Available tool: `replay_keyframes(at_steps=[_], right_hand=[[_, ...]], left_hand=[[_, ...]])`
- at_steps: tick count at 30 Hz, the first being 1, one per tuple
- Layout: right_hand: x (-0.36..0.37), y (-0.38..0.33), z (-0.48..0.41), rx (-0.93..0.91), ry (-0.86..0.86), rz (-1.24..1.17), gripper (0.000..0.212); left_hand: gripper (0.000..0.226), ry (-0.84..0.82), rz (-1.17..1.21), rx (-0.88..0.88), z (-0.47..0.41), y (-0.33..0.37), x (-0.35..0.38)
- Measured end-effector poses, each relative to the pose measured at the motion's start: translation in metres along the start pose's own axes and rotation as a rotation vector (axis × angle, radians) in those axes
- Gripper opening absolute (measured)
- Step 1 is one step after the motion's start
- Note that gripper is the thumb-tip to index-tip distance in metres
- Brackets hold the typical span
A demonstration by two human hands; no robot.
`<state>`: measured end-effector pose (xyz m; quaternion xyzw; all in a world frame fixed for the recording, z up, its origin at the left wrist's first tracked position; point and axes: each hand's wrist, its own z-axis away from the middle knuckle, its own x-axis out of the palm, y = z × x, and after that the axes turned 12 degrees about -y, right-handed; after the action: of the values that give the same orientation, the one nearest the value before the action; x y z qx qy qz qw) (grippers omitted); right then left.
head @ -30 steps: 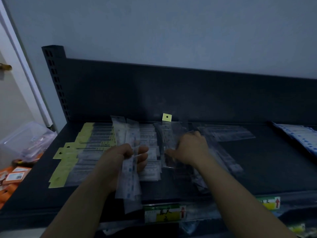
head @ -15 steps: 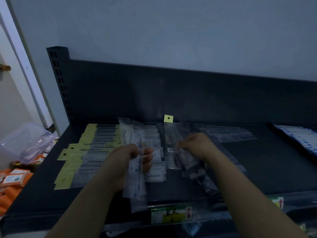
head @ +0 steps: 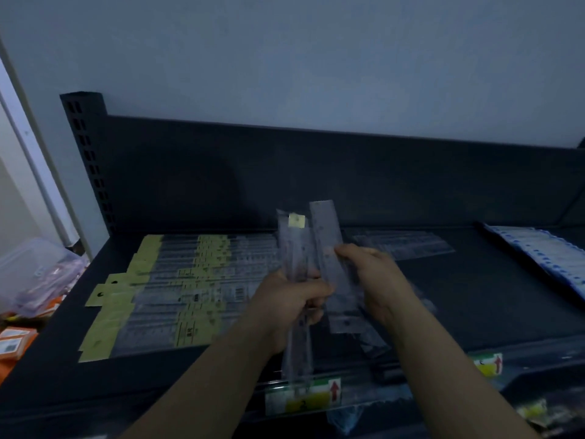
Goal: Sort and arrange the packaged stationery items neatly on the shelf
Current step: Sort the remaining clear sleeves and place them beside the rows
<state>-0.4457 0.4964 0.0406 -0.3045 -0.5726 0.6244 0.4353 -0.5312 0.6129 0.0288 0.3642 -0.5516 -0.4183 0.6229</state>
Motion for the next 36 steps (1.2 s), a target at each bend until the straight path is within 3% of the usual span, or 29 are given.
replay_keyframes(at_steps=[2, 7, 9, 12, 16, 20, 23, 26, 29, 31, 33, 36], right_hand=[[-0.009, 0.001, 0.003, -0.012, -0.025, -0.051, 0.020], [-0.036, -0.009, 0.004, -0.090, -0.014, -0.115, 0.007], [-0.046, -0.013, 0.005, -0.110, 0.021, -0.179, 0.006], [-0.058, -0.011, 0.008, -0.087, 0.042, -0.223, 0.010], [-0.058, -0.001, 0.013, -0.079, 0.089, -0.338, 0.007], [-0.032, 0.016, 0.021, -0.068, 0.168, -0.299, 0.011], [-0.016, 0.029, 0.031, -0.070, 0.132, -0.239, 0.013], [-0.025, 0.034, 0.043, -0.113, 0.043, 0.008, 0.018], [-0.061, 0.037, 0.043, -0.224, 0.232, 0.727, 0.020], [-0.081, 0.038, 0.044, -0.075, 0.341, 1.145, 0.024], [-0.089, 0.042, 0.044, 0.028, 0.340, 1.269, 0.032], [-0.086, 0.040, 0.044, 0.030, 0.299, 1.262, 0.031]], left_hand=[[0.018, 0.011, -0.068, -0.018, 0.001, 0.003, -0.004], [0.016, -0.149, -0.320, -0.133, 0.014, 0.016, -0.019], [0.022, -0.153, -0.229, -0.155, 0.016, 0.020, -0.025], [0.019, -0.172, 0.096, -0.077, 0.016, 0.021, -0.034], [0.027, -0.056, 0.437, 0.063, 0.014, 0.011, -0.028], [0.037, 0.025, 0.263, 0.166, 0.006, -0.006, 0.000], [0.027, 0.051, 0.206, 0.310, 0.000, -0.016, 0.017], [0.017, 0.137, 0.179, 0.270, -0.004, -0.017, 0.025], [0.028, 0.200, 0.242, 0.169, -0.009, -0.017, 0.017], [0.032, 0.209, 0.304, 0.129, -0.012, -0.015, 0.012], [0.035, 0.174, 0.405, 0.077, -0.012, -0.013, 0.007], [0.036, 0.104, 0.454, 0.039, -0.012, -0.011, 0.004]])
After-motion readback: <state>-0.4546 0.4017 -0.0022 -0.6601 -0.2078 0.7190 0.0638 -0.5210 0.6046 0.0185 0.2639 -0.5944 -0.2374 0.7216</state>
